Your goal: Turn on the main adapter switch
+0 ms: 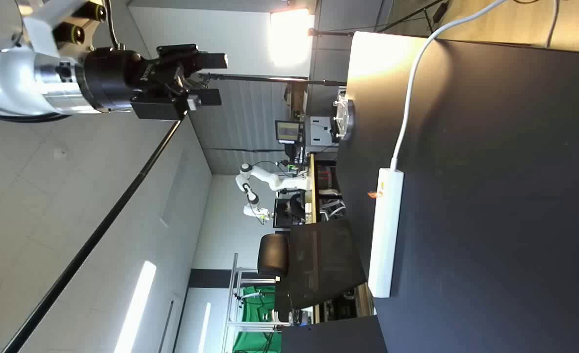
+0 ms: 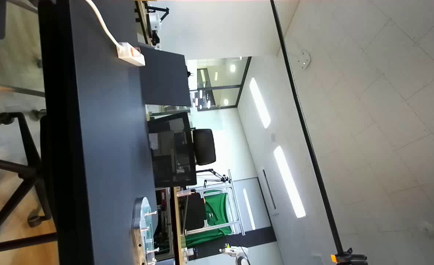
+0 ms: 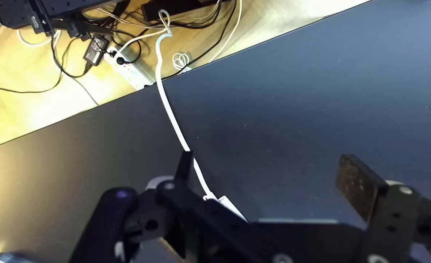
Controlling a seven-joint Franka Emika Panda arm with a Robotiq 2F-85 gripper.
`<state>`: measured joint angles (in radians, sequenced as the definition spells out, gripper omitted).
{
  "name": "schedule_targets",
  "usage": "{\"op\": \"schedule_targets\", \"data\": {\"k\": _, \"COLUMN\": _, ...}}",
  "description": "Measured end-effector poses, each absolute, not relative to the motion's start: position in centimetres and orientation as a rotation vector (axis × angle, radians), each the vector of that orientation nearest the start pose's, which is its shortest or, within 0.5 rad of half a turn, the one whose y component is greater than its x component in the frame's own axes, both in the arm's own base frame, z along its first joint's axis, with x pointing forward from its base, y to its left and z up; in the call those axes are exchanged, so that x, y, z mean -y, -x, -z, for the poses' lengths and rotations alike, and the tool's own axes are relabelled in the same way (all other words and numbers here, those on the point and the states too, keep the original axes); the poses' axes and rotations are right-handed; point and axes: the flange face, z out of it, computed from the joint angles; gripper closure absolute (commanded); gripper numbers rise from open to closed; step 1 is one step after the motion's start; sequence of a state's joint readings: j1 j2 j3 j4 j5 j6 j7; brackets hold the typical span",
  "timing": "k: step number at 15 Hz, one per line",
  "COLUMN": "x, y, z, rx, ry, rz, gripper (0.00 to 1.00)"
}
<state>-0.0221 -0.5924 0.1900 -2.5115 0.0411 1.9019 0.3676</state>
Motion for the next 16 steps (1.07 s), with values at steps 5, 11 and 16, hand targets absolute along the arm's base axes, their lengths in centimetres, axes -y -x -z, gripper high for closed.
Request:
{"op": "schedule_targets", "data": {"k": 5, "x": -6.8, "y": -36.3, "z": -47.5, "rx": -0.395, "ry": 3.188, "rz": -0.012, "gripper": 0.00}}
{"op": "schedule_targets", "data": {"k": 11, "x": -6.8, "y": -36.3, "z": -47.5, "rx": -0.395, "ry": 3.188, "rz": -0.012, "gripper": 0.00}}
{"op": "schedule_targets", "data": {"k": 16, "x": -6.5, "y": -37.8, "z": -46.5, "rx": -0.145, "ry": 3.251, "rz": 0.110, "gripper": 0.00}}
